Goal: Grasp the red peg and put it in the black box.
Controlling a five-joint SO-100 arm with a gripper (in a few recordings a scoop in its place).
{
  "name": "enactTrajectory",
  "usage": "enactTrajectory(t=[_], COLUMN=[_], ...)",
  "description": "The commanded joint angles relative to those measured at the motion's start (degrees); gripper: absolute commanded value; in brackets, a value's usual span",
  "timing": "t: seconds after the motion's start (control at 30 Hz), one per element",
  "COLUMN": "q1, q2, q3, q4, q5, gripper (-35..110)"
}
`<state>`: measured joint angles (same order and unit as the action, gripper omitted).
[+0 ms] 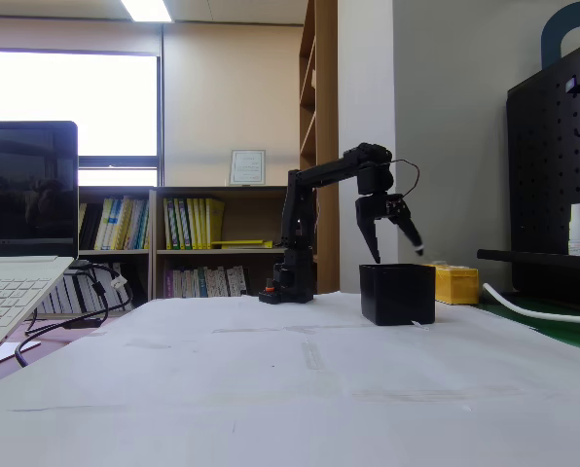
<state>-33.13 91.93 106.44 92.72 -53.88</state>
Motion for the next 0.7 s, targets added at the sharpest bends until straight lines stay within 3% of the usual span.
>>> enactTrajectory(t=[0.0, 0.2, 0.47, 0.67], q1=[3.6, 11.8, 23.6, 27.6], q2=[-11.3, -23.6, -48.1, -62.0], q3=[3.1, -2.5, -40.8, -62.0], q4=[0.0, -3.0, -13.5, -17.8], q5=[-3.5, -8.4, -21.2, -24.7], gripper=[0, 0, 0, 0])
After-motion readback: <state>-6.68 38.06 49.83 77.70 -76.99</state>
